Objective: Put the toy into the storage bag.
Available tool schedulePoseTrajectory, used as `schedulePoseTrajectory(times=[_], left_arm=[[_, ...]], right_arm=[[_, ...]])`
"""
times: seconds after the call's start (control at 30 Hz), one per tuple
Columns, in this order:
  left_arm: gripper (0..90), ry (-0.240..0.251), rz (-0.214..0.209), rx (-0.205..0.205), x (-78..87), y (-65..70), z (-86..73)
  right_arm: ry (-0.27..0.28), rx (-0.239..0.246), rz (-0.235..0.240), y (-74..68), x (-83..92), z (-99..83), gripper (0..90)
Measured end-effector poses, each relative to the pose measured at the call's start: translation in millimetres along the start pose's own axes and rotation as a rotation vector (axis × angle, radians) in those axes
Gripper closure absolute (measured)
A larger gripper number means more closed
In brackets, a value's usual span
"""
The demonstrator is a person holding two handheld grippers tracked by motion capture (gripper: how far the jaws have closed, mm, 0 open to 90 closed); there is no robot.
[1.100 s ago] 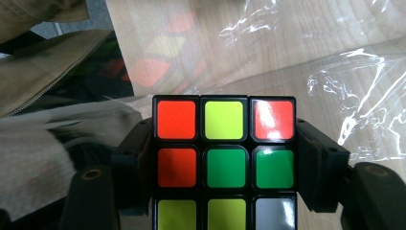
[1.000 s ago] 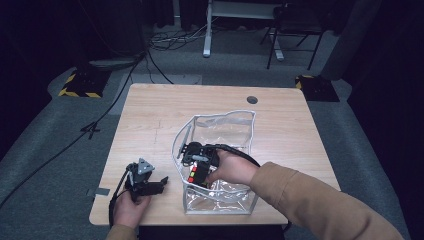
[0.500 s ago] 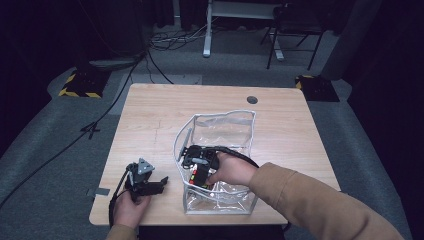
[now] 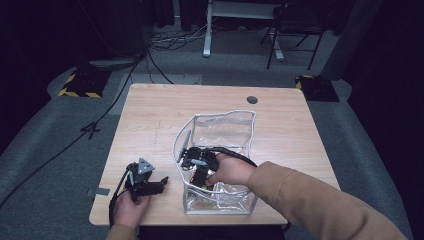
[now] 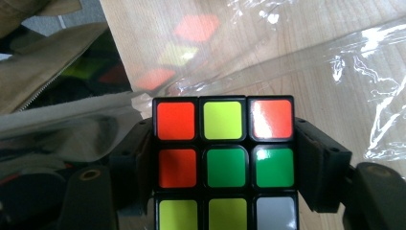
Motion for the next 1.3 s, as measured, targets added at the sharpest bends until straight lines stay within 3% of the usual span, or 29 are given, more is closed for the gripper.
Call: schedulePoseTrajectory(times=[0.07, 0.1, 0.23, 0.5, 0.67, 0.8, 1.2, 1.3], left_arm=[[20.3, 0.000, 0.000, 0.000, 0.0, 0.0, 0.0], [20.3, 0.000, 0.000, 0.000, 0.0, 0.0, 0.0], [20.3, -0.001, 0.000, 0.000, 0.1, 0.0, 0.0], [20.3, 0.002, 0.001, 0.001, -0.1, 0.0, 0.1], [20.3, 0.001, 0.001, 0.001, -0.1, 0.0, 0.1], [20.3, 0.002, 0.001, 0.001, -0.1, 0.0, 0.1], [20.3, 0.002, 0.001, 0.001, -0.2, 0.0, 0.2], [20.3, 0.002, 0.002, 0.000, -0.3, -0.1, 0.1]], right_arm=[[0.025, -0.029, 0.012, -2.5, -2.2, 1.4, 30.7], [0.014, -0.015, 0.002, -1.1, -1.6, 0.6, 30.4], [0.006, -0.032, 0.023, -2.9, -2.2, -0.2, 33.0], [0.039, -0.049, 0.027, -4.4, 0.6, 0.9, 31.6], [0.053, -0.040, 0.004, -2.9, 9.5, 0.3, 30.2], [0.091, -0.022, -0.013, -3.3, 18.8, 0.9, 28.6], [0.243, -0.016, 0.020, -9.8, 58.8, 0.7, 21.4], [0.291, -0.002, 0.052, -12.1, 72.1, -0.7, 15.9]])
Point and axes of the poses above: each handheld gripper's, and its own axes: x roughly backward along the jaws, z roughly out of its top, y roughly to its right, the point moved 8 cm from there along -x, roughly forward along the jaws, and after that the axes turned 13 degrees about -x, right-handed, at the moved point
